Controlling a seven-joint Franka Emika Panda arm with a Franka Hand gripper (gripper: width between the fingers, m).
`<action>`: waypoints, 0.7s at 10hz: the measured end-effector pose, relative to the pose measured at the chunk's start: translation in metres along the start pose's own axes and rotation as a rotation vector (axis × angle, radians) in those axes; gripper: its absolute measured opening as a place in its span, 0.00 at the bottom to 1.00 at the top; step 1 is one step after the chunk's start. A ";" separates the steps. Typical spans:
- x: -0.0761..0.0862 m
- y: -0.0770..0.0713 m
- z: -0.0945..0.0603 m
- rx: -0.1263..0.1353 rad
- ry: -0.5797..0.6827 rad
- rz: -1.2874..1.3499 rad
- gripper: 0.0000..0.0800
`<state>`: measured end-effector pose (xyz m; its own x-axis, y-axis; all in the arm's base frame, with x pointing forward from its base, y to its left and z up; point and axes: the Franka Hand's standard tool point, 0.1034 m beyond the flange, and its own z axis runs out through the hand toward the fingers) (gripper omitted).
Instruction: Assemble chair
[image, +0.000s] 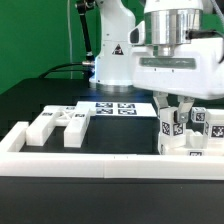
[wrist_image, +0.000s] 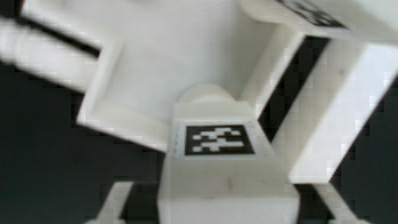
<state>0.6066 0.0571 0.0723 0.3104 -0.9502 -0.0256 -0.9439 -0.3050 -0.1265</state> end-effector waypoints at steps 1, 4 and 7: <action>-0.001 0.000 0.000 0.000 -0.001 0.072 0.36; -0.005 -0.002 0.001 0.000 -0.004 0.363 0.36; -0.006 -0.002 0.002 0.002 -0.007 0.612 0.36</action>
Offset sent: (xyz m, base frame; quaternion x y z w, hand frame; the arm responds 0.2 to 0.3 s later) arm -0.0024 0.0004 -0.0037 -0.0191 0.0038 0.1957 0.9805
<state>0.6068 0.0631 0.0711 -0.2873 -0.9526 -0.1005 -0.9510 0.2962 -0.0885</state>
